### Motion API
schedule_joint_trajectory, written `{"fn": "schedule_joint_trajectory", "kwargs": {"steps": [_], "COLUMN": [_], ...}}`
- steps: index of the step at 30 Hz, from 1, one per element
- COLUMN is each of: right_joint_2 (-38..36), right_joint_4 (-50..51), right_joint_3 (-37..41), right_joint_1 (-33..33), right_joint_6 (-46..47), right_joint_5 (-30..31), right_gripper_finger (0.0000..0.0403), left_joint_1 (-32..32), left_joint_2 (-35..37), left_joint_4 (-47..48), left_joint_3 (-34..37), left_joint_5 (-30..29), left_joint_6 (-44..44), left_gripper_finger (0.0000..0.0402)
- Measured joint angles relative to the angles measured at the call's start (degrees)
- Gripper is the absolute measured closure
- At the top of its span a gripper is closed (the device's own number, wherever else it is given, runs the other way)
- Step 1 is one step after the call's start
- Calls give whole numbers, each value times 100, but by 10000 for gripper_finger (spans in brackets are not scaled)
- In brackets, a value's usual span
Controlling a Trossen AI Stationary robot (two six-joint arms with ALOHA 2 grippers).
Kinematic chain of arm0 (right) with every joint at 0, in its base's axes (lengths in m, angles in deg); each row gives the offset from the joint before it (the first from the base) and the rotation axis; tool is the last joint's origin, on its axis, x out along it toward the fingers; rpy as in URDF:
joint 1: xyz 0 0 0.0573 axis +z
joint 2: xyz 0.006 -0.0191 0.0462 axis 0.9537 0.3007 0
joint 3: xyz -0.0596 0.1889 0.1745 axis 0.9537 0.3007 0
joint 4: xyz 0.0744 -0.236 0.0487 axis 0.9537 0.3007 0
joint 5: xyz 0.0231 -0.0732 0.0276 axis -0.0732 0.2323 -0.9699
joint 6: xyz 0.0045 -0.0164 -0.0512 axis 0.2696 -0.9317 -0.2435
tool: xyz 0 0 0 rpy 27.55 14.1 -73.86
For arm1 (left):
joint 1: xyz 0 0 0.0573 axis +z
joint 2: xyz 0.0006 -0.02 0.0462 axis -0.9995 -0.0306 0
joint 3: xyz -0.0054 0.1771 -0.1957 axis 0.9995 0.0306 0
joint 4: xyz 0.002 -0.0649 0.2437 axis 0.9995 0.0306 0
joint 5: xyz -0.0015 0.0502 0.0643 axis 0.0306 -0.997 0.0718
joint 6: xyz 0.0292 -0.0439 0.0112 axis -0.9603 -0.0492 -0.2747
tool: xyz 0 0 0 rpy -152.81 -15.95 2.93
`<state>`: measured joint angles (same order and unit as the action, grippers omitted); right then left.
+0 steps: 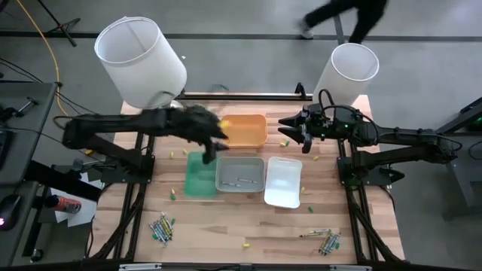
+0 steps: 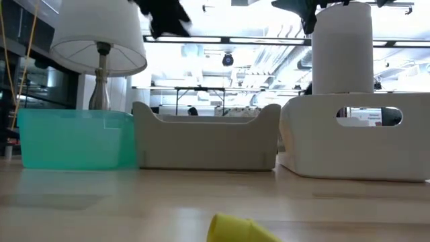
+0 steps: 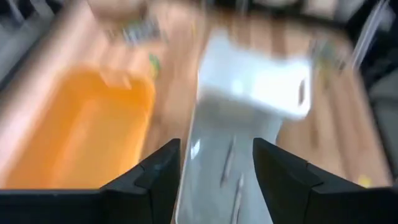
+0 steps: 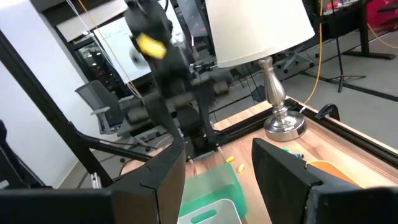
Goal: Sort crayons
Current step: Put the white crayon into the gray bin
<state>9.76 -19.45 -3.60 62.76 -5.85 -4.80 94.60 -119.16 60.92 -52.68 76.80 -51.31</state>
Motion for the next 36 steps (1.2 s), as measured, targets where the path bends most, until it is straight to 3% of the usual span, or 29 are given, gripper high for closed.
{"fn": "schedule_joint_trajectory", "kwargs": {"steps": [5, 9, 18, 20, 23, 25, 31, 36], "right_joint_2": [2, 2, 0, 0, 2, 8, 175, 506], "right_joint_4": [9, 8, 29, 123, 1298, 2469, 5050, 5978], "right_joint_3": [0, 0, 0, -16, -434, -846, -1796, -1831], "right_joint_1": [0, 4, 2, 0, 117, 391, 1820, 3364], "right_joint_6": [-1, 2, 68, 385, 791, 1020, 2127, 3411], "right_joint_5": [1, 1, -5, -305, -1008, -1165, -1052, -703], "right_gripper_finger": [224, 224, 224, 224, 224, 227, 237, 238], "left_joint_1": [-74, -168, -188, -189, -189, -189, -189, -189], "left_joint_2": [1209, 1778, 2017, 2015, 2015, 2015, 2013, 2013], "left_joint_4": [-2129, -3279, -3538, -3528, -3503, -3450, -3272, -3238], "left_joint_3": [1126, 2028, 2309, 2309, 2309, 2309, 2309, 2309], "left_joint_5": [-516, -789, -959, -958, -958, -958, -960, -960], "left_joint_6": [408, 744, 708, 600, 574, 595, 466, 447], "left_gripper_finger": [228, 232, 234, 234, 234, 234, 234, 234]}}
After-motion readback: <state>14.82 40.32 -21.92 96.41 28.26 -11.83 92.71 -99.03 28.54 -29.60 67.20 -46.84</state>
